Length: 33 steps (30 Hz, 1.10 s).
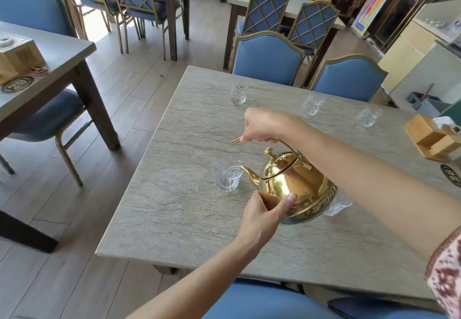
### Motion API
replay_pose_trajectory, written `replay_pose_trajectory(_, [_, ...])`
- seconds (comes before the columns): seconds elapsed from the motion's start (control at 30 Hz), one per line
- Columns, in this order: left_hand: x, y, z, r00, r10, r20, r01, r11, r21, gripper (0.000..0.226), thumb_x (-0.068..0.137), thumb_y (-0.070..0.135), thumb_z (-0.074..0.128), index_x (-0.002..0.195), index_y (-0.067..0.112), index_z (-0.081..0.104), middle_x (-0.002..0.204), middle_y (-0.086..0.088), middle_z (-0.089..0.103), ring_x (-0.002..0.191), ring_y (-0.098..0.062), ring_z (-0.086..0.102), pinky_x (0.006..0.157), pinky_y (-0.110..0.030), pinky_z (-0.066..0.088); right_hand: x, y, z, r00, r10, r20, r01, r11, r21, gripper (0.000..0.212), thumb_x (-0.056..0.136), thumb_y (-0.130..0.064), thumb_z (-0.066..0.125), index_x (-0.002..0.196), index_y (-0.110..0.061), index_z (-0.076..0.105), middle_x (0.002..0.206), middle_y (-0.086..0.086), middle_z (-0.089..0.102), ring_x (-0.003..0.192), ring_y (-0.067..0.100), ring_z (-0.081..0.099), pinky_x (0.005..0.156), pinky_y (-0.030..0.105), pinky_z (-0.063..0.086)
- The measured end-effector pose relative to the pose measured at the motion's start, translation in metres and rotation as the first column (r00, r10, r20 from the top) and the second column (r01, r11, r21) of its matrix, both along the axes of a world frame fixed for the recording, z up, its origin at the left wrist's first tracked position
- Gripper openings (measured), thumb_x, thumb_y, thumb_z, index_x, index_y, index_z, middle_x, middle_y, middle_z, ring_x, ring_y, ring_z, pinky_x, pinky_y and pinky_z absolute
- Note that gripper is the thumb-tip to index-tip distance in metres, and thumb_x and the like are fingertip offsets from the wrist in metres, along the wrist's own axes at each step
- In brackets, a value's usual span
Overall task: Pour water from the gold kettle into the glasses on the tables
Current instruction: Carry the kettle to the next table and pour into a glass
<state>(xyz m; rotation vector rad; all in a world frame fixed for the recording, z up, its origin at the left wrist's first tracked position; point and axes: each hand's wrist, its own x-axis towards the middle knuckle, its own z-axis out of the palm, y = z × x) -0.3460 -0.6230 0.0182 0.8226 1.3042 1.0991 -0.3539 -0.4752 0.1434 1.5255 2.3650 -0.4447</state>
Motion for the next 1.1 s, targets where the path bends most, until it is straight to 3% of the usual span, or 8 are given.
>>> replay_pose_trajectory(1.1, [-0.020, -0.007, -0.006, 0.994, -0.083, -0.074, 0.084, 0.996, 0.017, 0.050, 0.083, 0.056, 0.066, 0.096, 0.008, 0.057, 0.072, 0.008, 0.045, 0.063, -0.004, 0.040, 0.057, -0.014, 0.037, -0.014, -0.017, 0.005, 0.994, -0.005, 0.112, -0.002, 0.998, 0.064, 0.035, 0.093, -0.025, 0.060, 0.064, -0.008, 0.051, 0.058, 0.005, 0.051, 0.045, 0.016, 0.045, 0.043, 0.023, 0.036])
